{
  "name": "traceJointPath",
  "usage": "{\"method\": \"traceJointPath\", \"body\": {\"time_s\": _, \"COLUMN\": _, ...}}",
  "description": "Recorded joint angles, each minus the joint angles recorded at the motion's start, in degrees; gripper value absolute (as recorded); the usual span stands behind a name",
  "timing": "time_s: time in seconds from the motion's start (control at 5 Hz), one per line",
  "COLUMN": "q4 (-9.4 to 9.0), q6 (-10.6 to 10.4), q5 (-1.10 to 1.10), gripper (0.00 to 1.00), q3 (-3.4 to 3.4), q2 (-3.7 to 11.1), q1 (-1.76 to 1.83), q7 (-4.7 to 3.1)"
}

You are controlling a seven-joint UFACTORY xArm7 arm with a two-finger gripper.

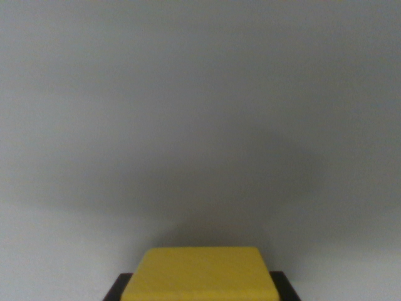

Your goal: Pick yellow cube

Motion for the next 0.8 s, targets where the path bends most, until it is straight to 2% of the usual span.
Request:
{"method": "traceJointPath", "body": {"time_s": 0.2, "q4": 0.56, "q6": 1.1, "q5": 0.08, "gripper": 1.00, "q3": 0.01, "q2": -0.57, "q1": -0.02, "q7": -0.05}}
{"method": "traceJointPath", "body": {"time_s": 0.4, "q4": 0.56, "q6": 1.1, "q5": 0.08, "gripper": 1.00, "q3": 0.01, "q2": -0.57, "q1": -0.02, "q7": -0.05}}
{"method": "traceJointPath", "body": {"time_s": 0.6, "q4": 1.25, "q6": 2.5, "q5": 0.18, "gripper": 1.00, "q3": 0.02, "q2": -1.27, "q1": -0.05, "q7": -0.12}}
{"method": "traceJointPath", "body": {"time_s": 0.8, "q4": 1.25, "q6": 2.5, "q5": 0.18, "gripper": 1.00, "q3": 0.02, "q2": -1.27, "q1": -0.05, "q7": -0.12}}
